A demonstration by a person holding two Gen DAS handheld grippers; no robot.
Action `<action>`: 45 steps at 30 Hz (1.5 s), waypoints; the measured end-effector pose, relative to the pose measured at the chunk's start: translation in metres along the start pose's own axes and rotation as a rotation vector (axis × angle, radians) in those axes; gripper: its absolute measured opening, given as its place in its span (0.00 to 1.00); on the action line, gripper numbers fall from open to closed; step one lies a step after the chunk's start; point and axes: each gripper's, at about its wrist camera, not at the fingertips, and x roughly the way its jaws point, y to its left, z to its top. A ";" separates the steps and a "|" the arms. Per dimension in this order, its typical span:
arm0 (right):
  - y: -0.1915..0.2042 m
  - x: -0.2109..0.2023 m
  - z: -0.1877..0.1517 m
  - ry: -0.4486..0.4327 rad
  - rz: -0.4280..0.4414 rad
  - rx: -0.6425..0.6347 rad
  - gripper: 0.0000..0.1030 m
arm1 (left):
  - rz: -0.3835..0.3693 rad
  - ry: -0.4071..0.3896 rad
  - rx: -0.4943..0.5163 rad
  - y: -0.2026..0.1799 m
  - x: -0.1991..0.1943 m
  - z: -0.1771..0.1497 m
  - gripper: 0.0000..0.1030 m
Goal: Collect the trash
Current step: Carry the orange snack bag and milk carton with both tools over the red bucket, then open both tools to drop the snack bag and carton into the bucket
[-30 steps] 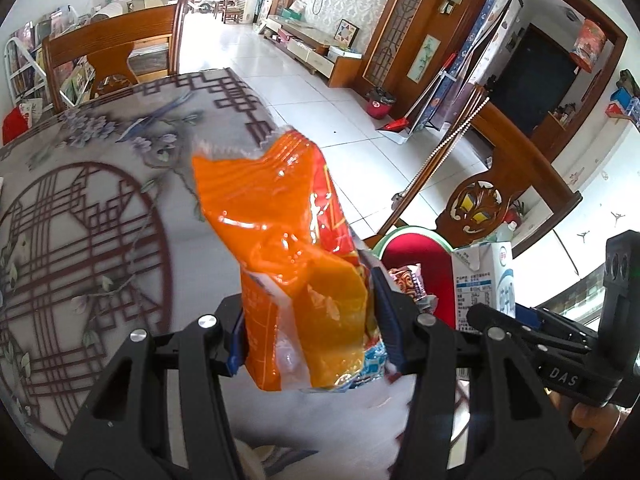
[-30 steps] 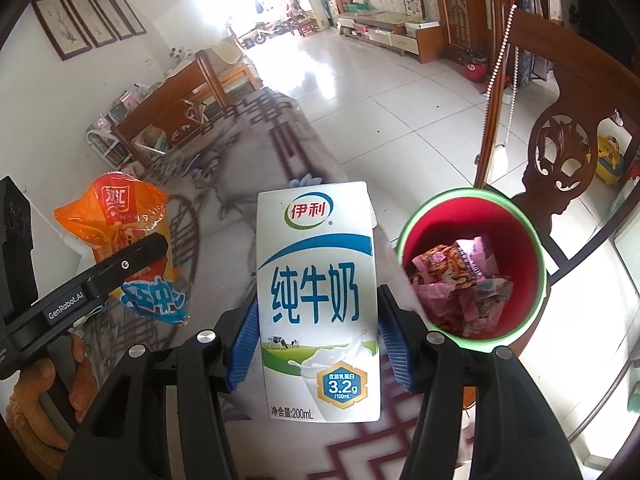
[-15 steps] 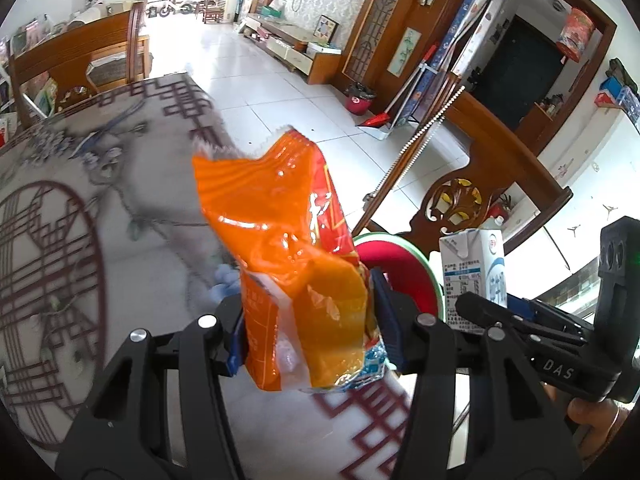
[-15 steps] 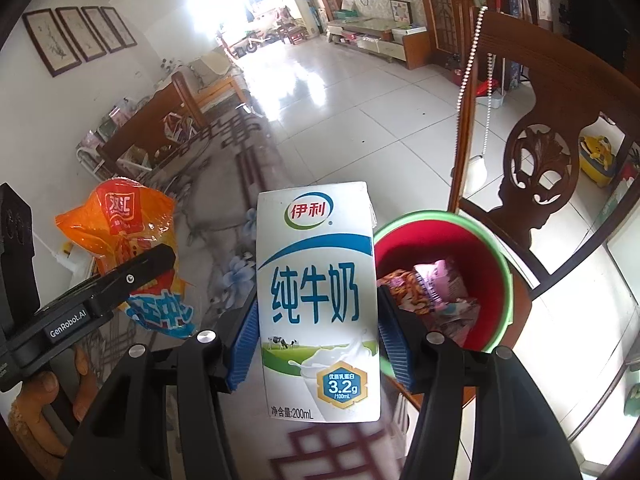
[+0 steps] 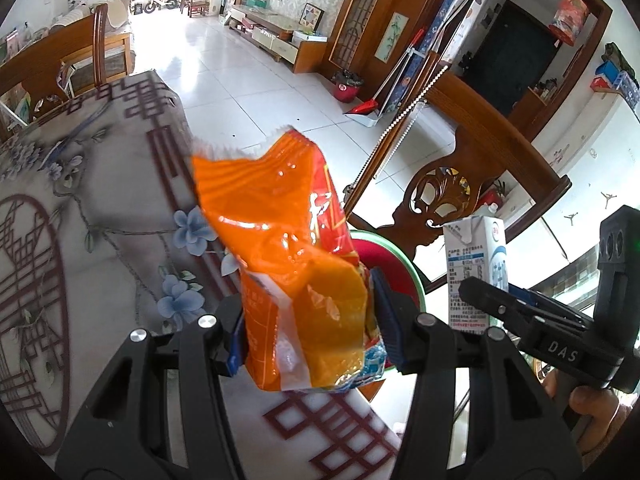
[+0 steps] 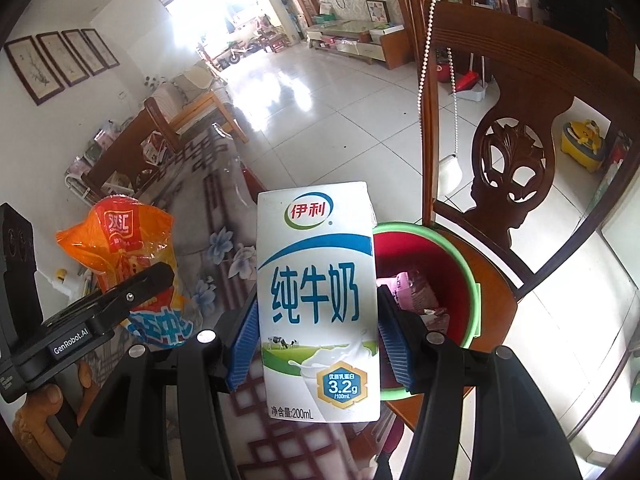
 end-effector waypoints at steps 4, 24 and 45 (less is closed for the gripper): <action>-0.009 0.002 0.004 0.004 0.002 0.009 0.52 | 0.000 0.020 -0.005 -0.004 0.013 0.002 0.49; -0.051 0.017 0.020 0.025 -0.019 0.084 0.52 | -0.056 0.156 0.022 -0.031 0.081 0.016 0.49; -0.044 0.028 0.018 0.031 -0.049 0.129 0.64 | -0.109 0.131 -0.041 -0.007 0.076 0.021 0.79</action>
